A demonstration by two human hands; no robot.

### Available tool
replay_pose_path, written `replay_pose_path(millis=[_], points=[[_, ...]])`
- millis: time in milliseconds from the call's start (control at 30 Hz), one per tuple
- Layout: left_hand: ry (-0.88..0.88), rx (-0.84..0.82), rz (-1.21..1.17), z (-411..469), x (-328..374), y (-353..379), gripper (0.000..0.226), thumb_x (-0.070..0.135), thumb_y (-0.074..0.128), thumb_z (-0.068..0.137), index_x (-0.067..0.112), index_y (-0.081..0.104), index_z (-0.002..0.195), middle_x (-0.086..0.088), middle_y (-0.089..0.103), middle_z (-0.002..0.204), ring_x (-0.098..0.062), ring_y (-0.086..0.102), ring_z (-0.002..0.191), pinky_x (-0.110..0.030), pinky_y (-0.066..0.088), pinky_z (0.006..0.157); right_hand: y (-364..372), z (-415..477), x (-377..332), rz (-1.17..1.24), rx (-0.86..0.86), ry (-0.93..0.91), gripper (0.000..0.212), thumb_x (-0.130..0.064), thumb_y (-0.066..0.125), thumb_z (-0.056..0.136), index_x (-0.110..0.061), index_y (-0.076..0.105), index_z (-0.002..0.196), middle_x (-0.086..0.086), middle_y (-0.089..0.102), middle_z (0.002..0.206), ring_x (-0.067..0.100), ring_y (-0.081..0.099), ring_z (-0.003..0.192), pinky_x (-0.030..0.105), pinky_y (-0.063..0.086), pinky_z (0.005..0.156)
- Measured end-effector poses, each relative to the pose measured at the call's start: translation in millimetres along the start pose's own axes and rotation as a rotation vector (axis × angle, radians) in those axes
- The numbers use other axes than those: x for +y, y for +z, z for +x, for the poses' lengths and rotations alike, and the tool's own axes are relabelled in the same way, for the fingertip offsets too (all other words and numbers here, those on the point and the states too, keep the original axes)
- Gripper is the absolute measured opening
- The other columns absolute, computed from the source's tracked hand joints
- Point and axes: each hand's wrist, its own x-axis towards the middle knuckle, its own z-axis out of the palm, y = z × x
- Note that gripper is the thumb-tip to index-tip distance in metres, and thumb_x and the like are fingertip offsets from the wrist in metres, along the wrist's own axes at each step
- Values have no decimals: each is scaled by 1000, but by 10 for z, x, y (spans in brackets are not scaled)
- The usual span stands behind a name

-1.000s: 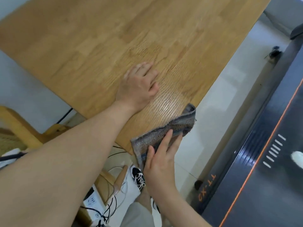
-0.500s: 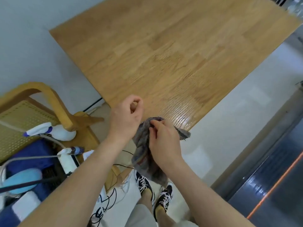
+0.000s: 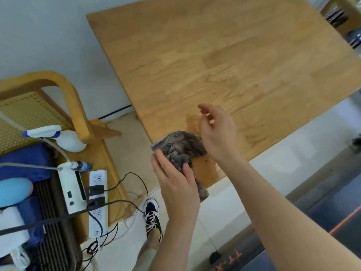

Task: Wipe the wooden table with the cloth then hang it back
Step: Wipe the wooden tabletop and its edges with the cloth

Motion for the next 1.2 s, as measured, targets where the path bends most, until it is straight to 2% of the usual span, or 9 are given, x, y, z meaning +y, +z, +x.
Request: replay_pose_path(millis=[100,200,300,500,733,967,1067,1133,1200], points=[[-128,17,-94,250,-7,34,64,32,40,98,7,11,150,-15,36,146,-29,47,122,-27,40,81,192,106,222,-178,10,-102,32,-19,50,96,-10,64,124,4,60,127,23,53,115,36,41,99],[-185,65,-206,585,-26,16,50,33,39,99,6,31,141,-11,51,132,-26,53,115,-24,36,80,330,23,372,-256,79,-188,33,-25,50,95,-11,65,122,5,59,128,26,53,112,39,42,95],[-303,74,-359,879,-96,43,42,38,38,100,8,45,129,-5,58,120,-22,55,110,-25,36,82,322,12,333,-320,4,-182,43,-38,42,99,-20,55,136,1,51,142,22,43,131,42,35,103],[-90,75,-262,213,-71,107,65,34,47,96,12,17,149,4,38,137,-7,42,119,-1,30,83,331,-14,305,-545,-145,-181,50,-43,25,104,-30,30,152,-3,24,162,16,13,150,39,16,115],[-220,127,-158,1325,111,-48,60,43,45,96,7,26,142,-12,46,137,-30,50,120,-30,39,85,345,-2,300,-577,-110,-209,49,-38,30,102,-27,40,149,1,34,158,18,23,148,38,20,113],[-318,148,-32,2671,389,-272,52,46,37,99,7,32,132,-15,51,131,-35,54,112,-34,36,73,339,60,279,-568,-118,-194,50,-39,36,98,-26,45,145,2,42,152,20,30,144,41,26,108],[-315,159,-12,3015,423,-333,50,47,35,98,7,33,128,-16,52,127,-36,55,108,-36,37,72,285,181,196,-559,-119,-193,44,-39,41,92,-25,56,131,3,54,136,27,46,128,44,35,95],[-311,141,-19,3042,376,-321,55,49,35,98,7,31,134,-15,51,131,-36,54,112,-38,42,76,343,569,52,-527,-129,-189,36,-39,43,91,-25,57,120,2,53,122,28,50,111,43,37,87],[-266,135,-39,2913,335,-296,64,47,36,98,7,20,146,-15,42,143,-33,47,124,-39,42,89,498,1138,-163,-499,-137,-170,39,-38,42,94,-27,50,130,3,48,135,28,45,122,47,35,97]])
